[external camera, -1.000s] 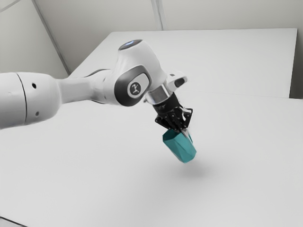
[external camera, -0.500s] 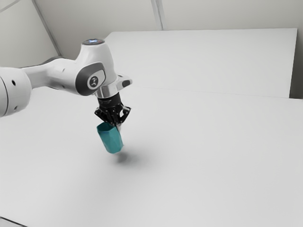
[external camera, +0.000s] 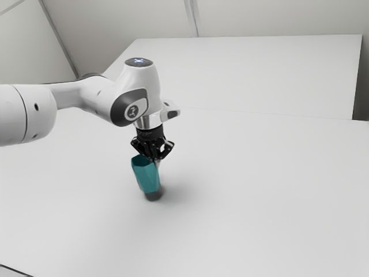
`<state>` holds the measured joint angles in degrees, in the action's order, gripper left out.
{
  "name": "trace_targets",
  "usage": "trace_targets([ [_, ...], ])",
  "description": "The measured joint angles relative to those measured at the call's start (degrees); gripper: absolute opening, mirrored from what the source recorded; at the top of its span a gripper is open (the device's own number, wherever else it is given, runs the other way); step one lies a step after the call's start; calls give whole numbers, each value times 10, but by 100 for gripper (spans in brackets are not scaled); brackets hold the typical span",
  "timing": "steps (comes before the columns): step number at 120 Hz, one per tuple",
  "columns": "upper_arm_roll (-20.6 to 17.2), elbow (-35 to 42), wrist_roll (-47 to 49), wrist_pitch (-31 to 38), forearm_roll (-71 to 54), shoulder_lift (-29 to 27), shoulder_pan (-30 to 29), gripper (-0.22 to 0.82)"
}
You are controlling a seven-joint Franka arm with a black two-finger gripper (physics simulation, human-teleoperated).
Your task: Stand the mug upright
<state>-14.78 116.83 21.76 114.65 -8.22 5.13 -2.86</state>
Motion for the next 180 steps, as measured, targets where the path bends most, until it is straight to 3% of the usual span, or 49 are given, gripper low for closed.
trace_targets([
  [74, 4, -2, 1, -4, -12, 14, -16, -18],
  [139, 1, -12, 3, 40, -6, 38, -15, -18],
  [180, -4, -21, -2, 43, 8, 38, -15, 29],
])
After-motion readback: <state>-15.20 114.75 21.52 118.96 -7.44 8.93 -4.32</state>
